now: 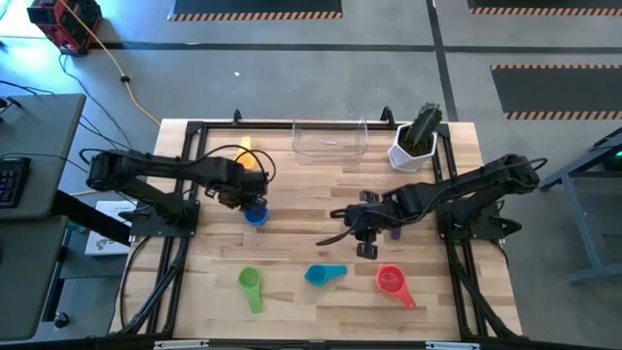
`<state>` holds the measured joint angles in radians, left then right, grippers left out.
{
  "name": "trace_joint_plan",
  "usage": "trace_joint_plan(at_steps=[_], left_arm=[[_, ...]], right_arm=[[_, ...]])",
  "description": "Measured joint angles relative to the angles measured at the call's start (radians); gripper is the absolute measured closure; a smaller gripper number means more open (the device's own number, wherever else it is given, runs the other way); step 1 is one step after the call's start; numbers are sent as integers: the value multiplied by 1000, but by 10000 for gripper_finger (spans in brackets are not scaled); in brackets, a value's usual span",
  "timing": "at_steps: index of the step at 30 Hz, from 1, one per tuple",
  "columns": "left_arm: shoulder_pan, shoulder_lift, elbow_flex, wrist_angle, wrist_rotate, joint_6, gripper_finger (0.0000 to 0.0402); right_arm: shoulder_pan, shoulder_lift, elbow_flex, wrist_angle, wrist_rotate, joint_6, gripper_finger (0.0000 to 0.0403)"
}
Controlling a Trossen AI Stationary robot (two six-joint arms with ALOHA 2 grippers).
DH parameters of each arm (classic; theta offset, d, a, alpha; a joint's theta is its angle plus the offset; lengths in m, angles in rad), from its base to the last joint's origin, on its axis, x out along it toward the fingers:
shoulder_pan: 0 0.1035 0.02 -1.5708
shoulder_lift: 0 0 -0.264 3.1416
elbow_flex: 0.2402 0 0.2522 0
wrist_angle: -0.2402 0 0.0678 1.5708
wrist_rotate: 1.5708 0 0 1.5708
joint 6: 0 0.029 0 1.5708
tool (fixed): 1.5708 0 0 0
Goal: Nest measuring cups in basket
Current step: Stack the blue measuring cup on top of the red measuring cup
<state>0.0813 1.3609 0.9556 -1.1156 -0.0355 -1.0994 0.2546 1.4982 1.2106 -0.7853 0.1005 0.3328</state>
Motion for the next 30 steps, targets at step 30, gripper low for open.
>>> trace_joint_plan(at_steps=[30], left_arm=[[-36,0,-259,349,-40,-154,303]], right_arm=[[0,0,0,4,5,3,313]])
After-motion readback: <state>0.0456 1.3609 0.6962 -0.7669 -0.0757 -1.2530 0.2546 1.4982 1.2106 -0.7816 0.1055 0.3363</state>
